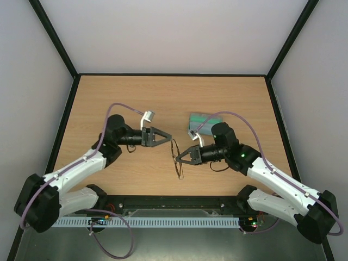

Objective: Organize the sunglasses
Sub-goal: Fold the sunglasses, then adjust the sunglasses case at the center of the board.

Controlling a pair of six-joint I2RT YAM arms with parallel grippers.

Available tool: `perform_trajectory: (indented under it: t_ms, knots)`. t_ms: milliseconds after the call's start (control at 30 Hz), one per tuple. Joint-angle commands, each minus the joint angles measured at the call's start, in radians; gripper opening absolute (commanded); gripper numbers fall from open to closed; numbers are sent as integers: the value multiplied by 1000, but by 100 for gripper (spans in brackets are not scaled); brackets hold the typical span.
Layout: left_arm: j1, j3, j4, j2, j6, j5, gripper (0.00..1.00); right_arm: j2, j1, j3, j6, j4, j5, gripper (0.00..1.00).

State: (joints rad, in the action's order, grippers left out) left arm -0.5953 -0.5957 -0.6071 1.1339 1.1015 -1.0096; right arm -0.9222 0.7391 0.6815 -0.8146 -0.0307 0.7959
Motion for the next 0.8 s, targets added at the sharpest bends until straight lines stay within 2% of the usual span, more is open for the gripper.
perform_trajectory:
  t_ms: [0,67,167,267,333,433,533,667,767]
  knots:
    - [137,-44,213,-96,-79,95,84,-16,0,93,87,-213,-183,1]
    - [176,-47,322,-138,-113,146,84,-37,-1,160,131,-315,-303,1]
    - [172,-97,574,-129,-247,224,84,-105,-3,288,203,-464,-538,1]
    - [150,-37,595,-122,-241,254,79,-187,-13,408,235,-602,-795,1]
    - [102,14,588,-111,-232,303,77,-242,-36,473,242,-644,-909,1]
    - [-5,60,497,-33,-191,370,73,-297,-120,534,260,-656,-950,1]
    - [-90,73,361,119,-143,403,60,-346,-193,582,281,-660,-967,1]
    - [-128,25,204,325,-101,439,41,-389,-272,631,301,-658,-966,1]
    - [-129,-47,126,482,-78,445,32,-407,-339,645,307,-648,-937,1]
